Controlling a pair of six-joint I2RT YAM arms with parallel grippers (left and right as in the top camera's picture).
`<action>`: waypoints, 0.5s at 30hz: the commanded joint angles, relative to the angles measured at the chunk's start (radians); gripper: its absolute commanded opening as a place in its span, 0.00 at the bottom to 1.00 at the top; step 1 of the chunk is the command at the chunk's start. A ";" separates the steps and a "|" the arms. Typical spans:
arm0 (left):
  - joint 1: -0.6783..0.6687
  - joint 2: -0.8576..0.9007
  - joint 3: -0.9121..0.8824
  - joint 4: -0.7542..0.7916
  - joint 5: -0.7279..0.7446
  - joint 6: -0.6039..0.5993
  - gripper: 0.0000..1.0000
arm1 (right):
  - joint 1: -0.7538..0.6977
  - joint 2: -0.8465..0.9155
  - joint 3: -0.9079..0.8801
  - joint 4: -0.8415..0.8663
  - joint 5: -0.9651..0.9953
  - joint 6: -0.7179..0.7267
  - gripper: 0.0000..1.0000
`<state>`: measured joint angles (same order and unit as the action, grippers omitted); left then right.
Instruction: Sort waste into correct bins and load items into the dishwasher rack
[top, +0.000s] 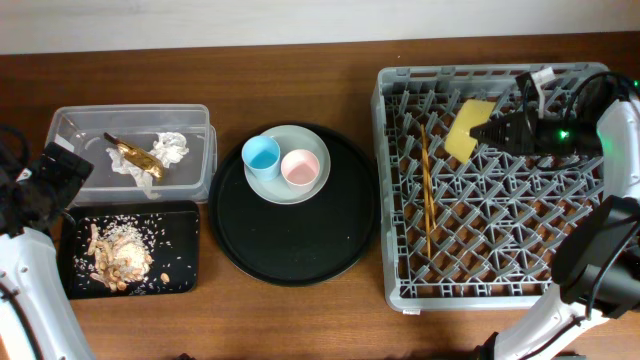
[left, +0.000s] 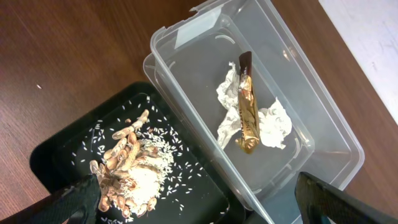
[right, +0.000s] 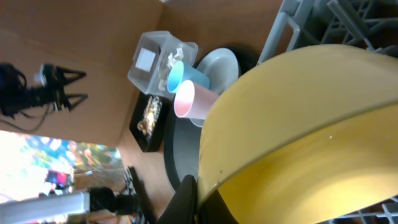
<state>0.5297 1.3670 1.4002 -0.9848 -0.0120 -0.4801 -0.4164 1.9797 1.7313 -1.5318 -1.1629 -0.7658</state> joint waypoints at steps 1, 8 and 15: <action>0.003 -0.002 0.013 -0.002 -0.003 0.002 0.99 | 0.006 -0.024 0.000 -0.024 0.037 -0.099 0.04; 0.003 -0.002 0.013 -0.002 -0.003 0.002 0.99 | 0.057 0.015 -0.040 -0.032 0.072 -0.116 0.04; 0.003 -0.002 0.013 -0.002 -0.003 0.002 0.99 | 0.048 0.025 -0.040 -0.038 0.102 -0.117 0.04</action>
<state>0.5297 1.3670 1.4002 -0.9848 -0.0120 -0.4801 -0.3656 1.9842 1.6993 -1.5677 -1.0691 -0.8677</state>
